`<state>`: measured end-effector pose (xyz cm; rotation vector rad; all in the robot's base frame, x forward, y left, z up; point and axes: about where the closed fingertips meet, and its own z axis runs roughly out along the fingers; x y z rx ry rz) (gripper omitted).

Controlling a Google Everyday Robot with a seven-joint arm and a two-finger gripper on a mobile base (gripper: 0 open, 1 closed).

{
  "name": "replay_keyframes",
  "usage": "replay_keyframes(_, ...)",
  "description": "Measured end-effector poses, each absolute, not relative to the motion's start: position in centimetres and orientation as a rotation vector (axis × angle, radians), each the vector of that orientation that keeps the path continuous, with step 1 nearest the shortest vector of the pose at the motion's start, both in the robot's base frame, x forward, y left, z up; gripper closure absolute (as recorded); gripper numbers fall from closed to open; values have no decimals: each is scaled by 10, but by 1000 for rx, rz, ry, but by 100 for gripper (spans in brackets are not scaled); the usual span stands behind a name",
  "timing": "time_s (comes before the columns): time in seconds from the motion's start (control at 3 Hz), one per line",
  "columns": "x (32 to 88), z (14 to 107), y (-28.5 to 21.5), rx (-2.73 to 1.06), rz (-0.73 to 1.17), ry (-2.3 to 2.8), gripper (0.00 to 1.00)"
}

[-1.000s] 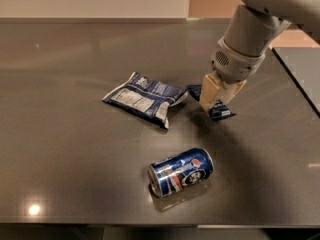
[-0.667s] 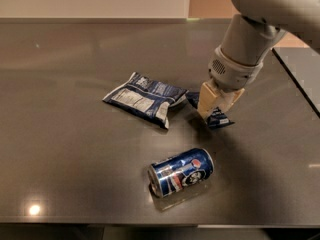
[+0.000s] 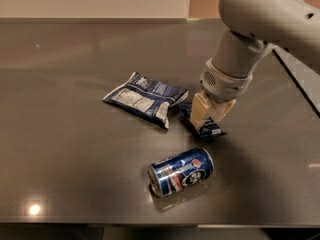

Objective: Move rxbar blueberry near pepsi can

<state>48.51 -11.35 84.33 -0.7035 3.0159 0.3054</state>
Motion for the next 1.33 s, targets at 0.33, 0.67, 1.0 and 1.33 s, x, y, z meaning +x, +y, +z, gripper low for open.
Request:
replay_keyframes(0.33, 478, 837, -107, -689, 325, 3042, 82)
replay_keyframes(0.67, 470, 835, -100, -699, 332, 3062, 59)
replay_keyframes(1.0, 464, 836, -93, -723, 340, 3068, 36)
replay_keyframes(1.33, 460, 837, -88, -741, 343, 3061, 12)
